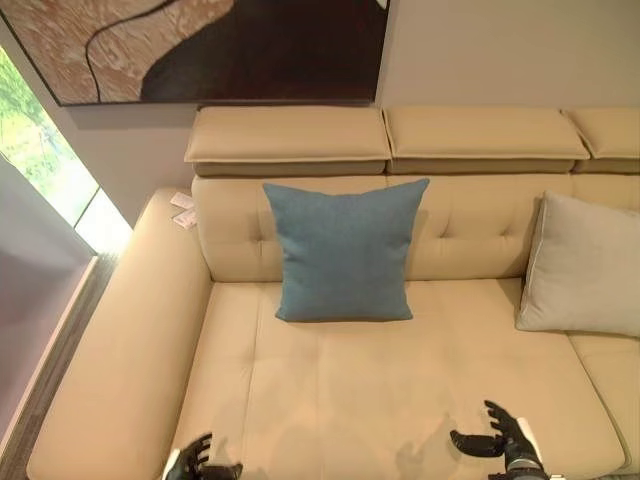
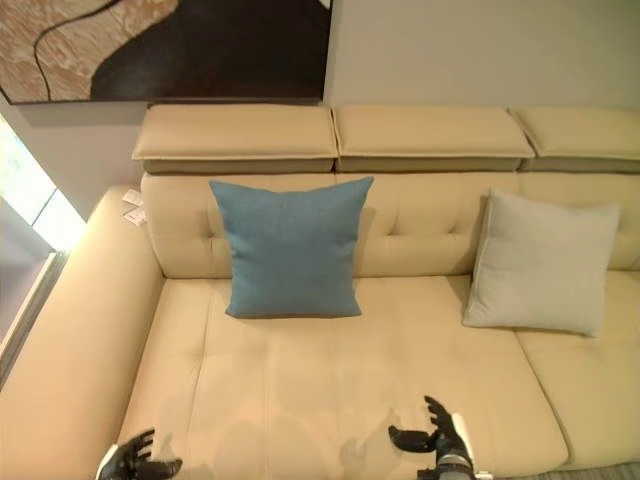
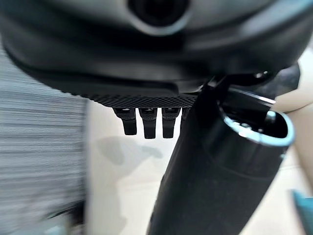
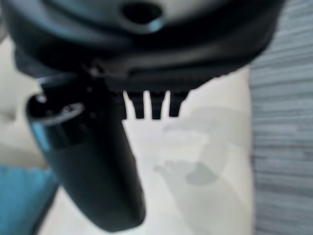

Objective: Pick up all the scattered cushions and arrange them neatly on the sofa.

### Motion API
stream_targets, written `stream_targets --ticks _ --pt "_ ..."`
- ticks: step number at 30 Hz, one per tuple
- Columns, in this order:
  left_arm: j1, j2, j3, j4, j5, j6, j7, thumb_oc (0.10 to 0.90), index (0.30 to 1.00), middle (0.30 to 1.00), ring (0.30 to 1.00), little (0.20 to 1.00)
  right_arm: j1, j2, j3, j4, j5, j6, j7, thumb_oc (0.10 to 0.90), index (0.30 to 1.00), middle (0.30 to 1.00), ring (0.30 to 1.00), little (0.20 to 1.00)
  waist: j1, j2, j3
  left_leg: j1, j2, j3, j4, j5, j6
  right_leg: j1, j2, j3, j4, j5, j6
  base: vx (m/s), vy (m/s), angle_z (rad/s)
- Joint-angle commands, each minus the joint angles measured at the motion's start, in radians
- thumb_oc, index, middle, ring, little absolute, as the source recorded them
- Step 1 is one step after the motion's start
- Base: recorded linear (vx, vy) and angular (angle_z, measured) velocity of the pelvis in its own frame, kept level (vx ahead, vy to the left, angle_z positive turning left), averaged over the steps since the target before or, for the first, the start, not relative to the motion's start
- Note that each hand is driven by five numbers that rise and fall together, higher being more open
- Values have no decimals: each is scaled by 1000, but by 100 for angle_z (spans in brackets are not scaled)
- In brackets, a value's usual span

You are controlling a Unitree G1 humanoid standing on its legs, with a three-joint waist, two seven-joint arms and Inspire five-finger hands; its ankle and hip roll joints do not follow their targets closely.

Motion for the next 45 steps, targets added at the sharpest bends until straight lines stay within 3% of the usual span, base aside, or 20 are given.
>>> stream_targets --ticks 1,5,8,9,10,11,15,17,19,21,25,29,31,32,34,36,37,38,41,45 --pt "-54 33 0 16 74 -49 30 800 900 900 900 900 -37 -25 12 -20 -41 -57 -14 800 900 900 900 900 2 -35 -17 41 -5 55 6 -73 -21 32 7 -15 5 -78 48 -63 -54 -4" --pt "-89 35 -21 60 80 -52 58 800 900 900 900 900 -54 -6 48 44 -33 -59 -26 800 900 900 900 900 -2 -39 7 24 11 55 22 -54 -27 21 16 3 5 -83 41 -106 -53 -9" --pt "-128 43 -42 69 79 -57 68 800 900 900 900 900 -81 -8 74 87 -19 -58 -33 800 900 900 900 900 -2 -49 42 -67 21 45 149 -68 -34 2 7 2 5 -78 30 -272 -55 6" --pt "-146 42 -49 74 74 -56 72 800 900 900 900 900 -107 -21 101 108 -28 -48 -35 800 900 900 900 900 5 -61 64 -107 6 18 252 -121 -32 -17 -5 6 5 -65 22 -271 -27 23" --pt "-147 42 -49 75 74 -57 72 800 900 900 900 900 -108 -21 101 108 -27 -49 -35 800 900 900 900 900 5 -59 65 -112 8 16 260 -127 -32 -17 -4 5 5 -65 22 -328 1 18" --pt "-151 38 -47 83 70 -58 68 800 900 900 900 900 -117 -25 107 98 -30 -47 -34 800 900 900 900 900 1 -74 65 -114 -13 -6 369 -173 -23 -42 -23 2 5 -47 20 -131 17 6" --pt "-147 20 -45 113 59 -60 63 800 900 900 900 900 -121 -28 107 111 -36 -45 -30 800 900 900 900 900 -17 -72 48 -47 -22 -30 480 -212 -18 -65 -29 -7 5 -17 23 -121 69 -18" --pt "-146 16 -49 110 59 -60 62 800 900 900 900 900 -126 -27 111 124 -41 -43 -30 800 900 900 900 900 -21 -64 47 -14 -22 -39 472 -216 -20 -70 -24 -6 5 -6 25 -72 110 -6" --pt "-148 5 -60 112 62 -61 59 800 900 900 900 900 -133 -17 112 159 -44 -38 -28 800 900 900 900 900 -43 -43 34 85 -37 -27 303 -265 -13 -105 -26 -12 5 29 46 -130 197 14" --pt "-153 2 -63 113 67 -62 61 800 900 900 900 900 -140 -14 112 168 -47 -37 -28 800 900 900 900 900 -44 -39 36 110 -45 -21 242 -273 -7 -118 -30 -8 8 43 54 -165 174 22" --pt "-175 9 -54 131 63 -64 84 800 900 900 900 900 -170 6 140 201 -61 -20 -31 800 900 900 900 900 -24 -52 60 117 -101 -39 134 -263 31 -179 -72 -25 20 88 91 -278 184 5" --pt "-173 11 -42 158 64 -57 92 800 900 900 900 900 -186 19 159 216 -74 -12 -24 800 900 900 900 900 -1 -58 84 123 -109 -25 94 -236 42 -213 -100 -71 67 97 110 -248 105 -23" --pt "-179 17 -37 170 60 -55 96 800 900 900 900 900 -204 25 163 224 -71 -9 -25 800 900 900 900 900 7 -55 107 109 -106 -14 88 -209 50 -241 -117 -99 138 89 123 -357 98 -35" --pt "-185 23 -44 177 62 -52 95 800 900 900 900 900 -207 30 166 232 -63 -9 -23 800 900 900 900 900 12 -46 120 87 -102 -14 90 -189 61 -220 -104 -75 216 28 99 -262 56 -27" --pt "-187 27 -48 182 60 -50 94 800 900 900 900 900 -206 34 167 244 -58 -10 -23 800 900 900 900 900 15 -46 116 70 -104 -19 89 -176 69 -210 -94 -50 258 2 86 -206 40 -13" --pt "-191 29 -53 208 59 -42 85 800 900 900 900 900 -206 40 170 296 -50 -10 -21 800 900 900 900 900 30 -27 100 46 -87 -17 74 -147 78 -165 -61 3 388 -76 60 -154 11 -6" --pt "-191 29 -53 208 59 -42 85 800 900 900 900 900 -207 41 170 296 -50 -10 -21 800 900 900 900 900 30 -27 97 41 -87 -16 74 -145 78 -169 -61 3 386 -73 60 -138 -56 2" --pt "-189 31 -62 220 69 -40 76 800 900 900 900 900 -205 44 172 328 -54 -7 -22 800 900 900 900 900 48 -32 78 24 -86 -9 79 -141 73 -86 -64 13 342 -95 62 -53 -87 4" --pt "-187 21 -68 225 66 -38 72 800 900 900 900 900 -211 49 175 352 -52 3 -24 800 900 900 900 900 61 -50 40 18 -86 5 70 -137 63 -32 -53 23 215 -95 59 19 -118 -9" --pt "-192 13 -79 237 64 -40 68 800 900 900 900 900 -221 51 183 375 -50 9 -25 800 900 900 900 900 57 -55 28 27 -76 10 65 -135 51 -4 -37 43 125 -77 58 45 -87 -15"
